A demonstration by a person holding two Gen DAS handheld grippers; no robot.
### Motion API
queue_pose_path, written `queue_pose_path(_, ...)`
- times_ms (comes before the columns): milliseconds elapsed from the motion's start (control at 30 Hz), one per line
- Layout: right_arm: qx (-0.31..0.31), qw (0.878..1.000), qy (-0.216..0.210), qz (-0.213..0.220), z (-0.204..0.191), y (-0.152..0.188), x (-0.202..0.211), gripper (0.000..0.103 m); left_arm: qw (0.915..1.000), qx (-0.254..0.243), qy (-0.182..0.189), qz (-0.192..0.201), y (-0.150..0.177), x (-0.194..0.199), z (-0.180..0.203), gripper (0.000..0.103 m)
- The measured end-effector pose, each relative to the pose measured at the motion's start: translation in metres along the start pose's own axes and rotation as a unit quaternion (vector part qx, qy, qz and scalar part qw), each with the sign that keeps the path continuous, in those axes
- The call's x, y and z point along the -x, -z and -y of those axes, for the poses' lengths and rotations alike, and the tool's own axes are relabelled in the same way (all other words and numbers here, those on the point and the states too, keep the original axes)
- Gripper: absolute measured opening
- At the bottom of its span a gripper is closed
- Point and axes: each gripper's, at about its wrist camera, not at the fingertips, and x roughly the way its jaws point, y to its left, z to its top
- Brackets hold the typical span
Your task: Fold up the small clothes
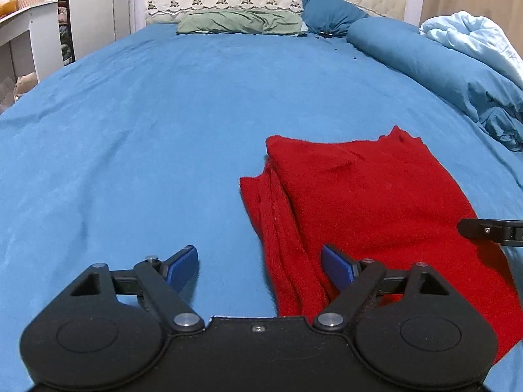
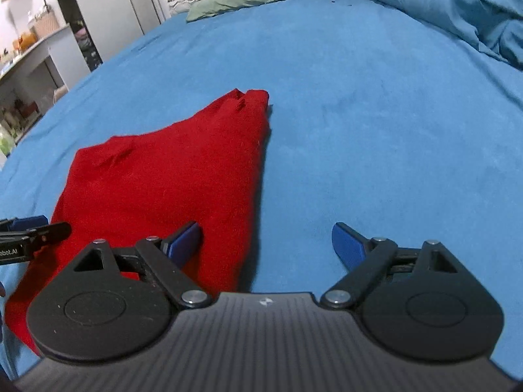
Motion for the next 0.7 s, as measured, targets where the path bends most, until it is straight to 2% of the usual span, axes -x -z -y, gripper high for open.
queue_pose_path(100, -0.001, 1.000, -0.013, 0.012, -0.002, -0.005, 0.020, 0.102, 0.9998, -0.011, -0.011, 0.015, -0.005, 0.023, 0.004, 0.083)
queue_pose_path(267, 0.007, 0.998, -0.031, 0.052, -0.021, -0.021, 0.088, 0.103, 0.9990, 0.000, -0.014, 0.043, -0.020, 0.089, 0.008, 0.084)
queue_pose_path(367, 0.020, 0.997, -0.030, 0.069, -0.036, -0.025, 0.142, 0.103, 0.9980, -0.004, -0.024, 0.058, -0.023, 0.138, 0.014, 0.093)
queue_pose_path(400, 0.027, 0.997, -0.025, 0.071, -0.043, -0.024, 0.159, 0.103, 0.9976, -0.007, -0.029, 0.063, -0.024, 0.155, 0.018, 0.102)
queue_pose_path(433, 0.034, 0.997, -0.017, 0.070, -0.049, -0.023, 0.176, 0.103, 0.9971, -0.008, -0.034, 0.067, -0.023, 0.170, 0.021, 0.103)
queue_pose_path(567, 0.033, 0.998, 0.005, 0.059, -0.066, -0.015, 0.227, 0.103, 0.9960, -0.015, -0.047, 0.074, -0.014, 0.222, 0.034, 0.103)
queue_pose_path(700, 0.022, 0.999, 0.014, 0.038, -0.073, 0.002, 0.264, 0.103, 0.9967, 0.001, -0.054, 0.061, 0.002, 0.251, 0.038, 0.103)
